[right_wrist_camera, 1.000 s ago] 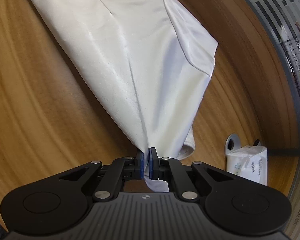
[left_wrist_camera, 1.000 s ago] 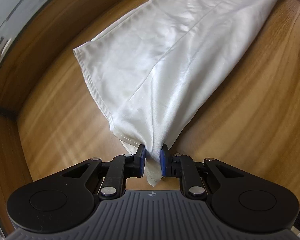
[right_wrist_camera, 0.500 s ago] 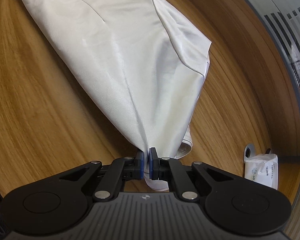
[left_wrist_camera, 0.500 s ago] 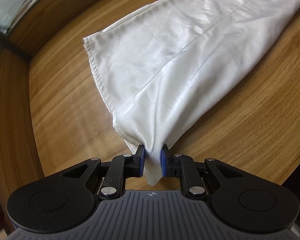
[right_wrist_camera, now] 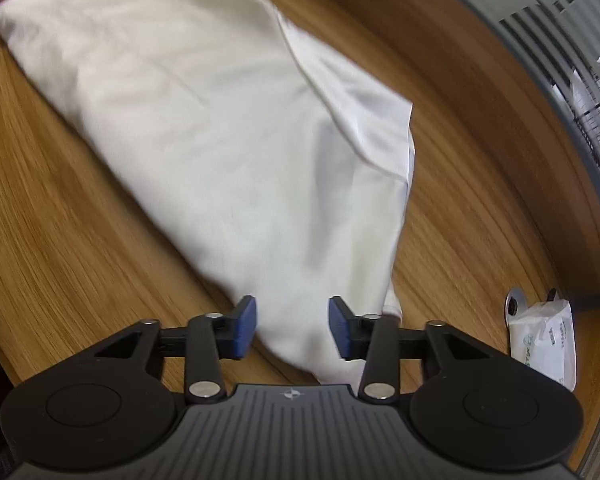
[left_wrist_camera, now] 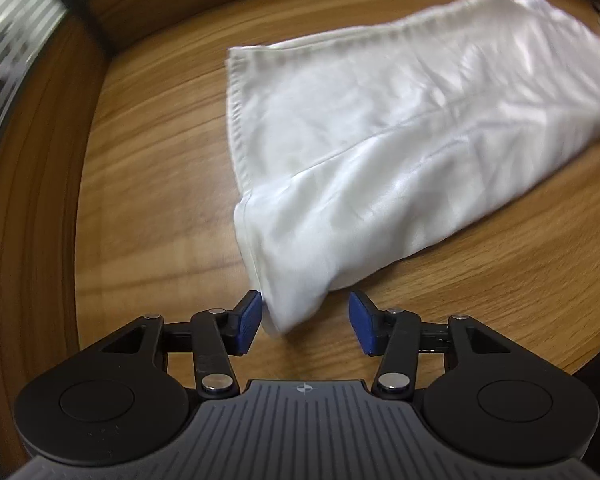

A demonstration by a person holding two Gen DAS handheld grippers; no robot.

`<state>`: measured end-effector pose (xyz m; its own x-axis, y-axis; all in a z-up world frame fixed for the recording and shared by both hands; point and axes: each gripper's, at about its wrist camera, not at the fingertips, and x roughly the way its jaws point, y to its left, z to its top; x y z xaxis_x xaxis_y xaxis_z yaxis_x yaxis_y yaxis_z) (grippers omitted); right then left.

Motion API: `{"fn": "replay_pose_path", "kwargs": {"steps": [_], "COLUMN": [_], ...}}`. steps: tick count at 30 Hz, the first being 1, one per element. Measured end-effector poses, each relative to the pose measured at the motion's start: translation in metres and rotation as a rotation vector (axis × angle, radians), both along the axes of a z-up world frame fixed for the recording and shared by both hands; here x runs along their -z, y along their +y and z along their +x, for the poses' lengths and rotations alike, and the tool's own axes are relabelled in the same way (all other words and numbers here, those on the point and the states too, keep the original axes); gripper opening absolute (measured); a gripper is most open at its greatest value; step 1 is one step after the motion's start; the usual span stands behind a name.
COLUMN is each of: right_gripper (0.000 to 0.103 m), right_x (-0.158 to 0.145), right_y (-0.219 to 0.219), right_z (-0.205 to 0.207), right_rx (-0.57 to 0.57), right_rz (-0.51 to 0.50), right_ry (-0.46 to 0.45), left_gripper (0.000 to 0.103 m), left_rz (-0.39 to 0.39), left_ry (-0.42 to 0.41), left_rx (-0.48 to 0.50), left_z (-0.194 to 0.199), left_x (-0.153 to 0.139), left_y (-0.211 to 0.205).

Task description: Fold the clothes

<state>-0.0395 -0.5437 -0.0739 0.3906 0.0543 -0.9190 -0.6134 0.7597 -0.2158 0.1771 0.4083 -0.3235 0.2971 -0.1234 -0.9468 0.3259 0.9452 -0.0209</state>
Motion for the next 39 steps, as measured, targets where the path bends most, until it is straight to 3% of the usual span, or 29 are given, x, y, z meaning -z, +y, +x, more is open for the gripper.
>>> {"fn": "replay_pose_path", "kwargs": {"steps": [8,12,14,20,24,29,34,35,39], "right_gripper": [0.061,0.064,0.064,0.064,0.069,0.069,0.069,0.069,0.074], "right_x": [-0.012,-0.015,-0.015,-0.017,-0.021,-0.015,-0.008,-0.007,-0.008], "right_y": [0.054,0.087,0.11,0.183,0.239,0.298,0.345,0.352,0.376], "right_z": [0.013,0.011,0.01,0.002,-0.01,-0.021,-0.03,-0.032,-0.038], "right_rx": [-0.071,-0.117,-0.138,-0.159,-0.148,-0.098,-0.058,-0.051,-0.05], "right_rz": [0.088,0.119,0.152,0.211,0.259,0.285,0.278,0.277,0.276], "right_ry": [-0.006,-0.012,0.001,0.009,0.016,0.049,0.052,0.047,0.023], "left_gripper": [0.053,0.053,0.053,0.054,0.055,0.057,0.056,0.054,0.028], "left_rz": [-0.16,-0.115,-0.105,-0.118,-0.163,-0.222,-0.28,-0.286,-0.308], "left_ry": [0.035,0.014,-0.005,-0.01,0.019,0.077,0.118,0.119,0.131], "left_rx": [-0.325,-0.451,-0.454,-0.298,-0.17,0.057,0.187,0.212,0.28], "left_z": [-0.014,-0.014,-0.013,-0.001,0.01,0.026,0.037,0.038,0.04], "left_x": [-0.007,-0.004,-0.004,0.003,0.011,0.022,0.032,0.032,0.032], "left_y": [0.015,0.021,0.023,0.03,0.04,0.046,0.051,0.051,0.049]}}
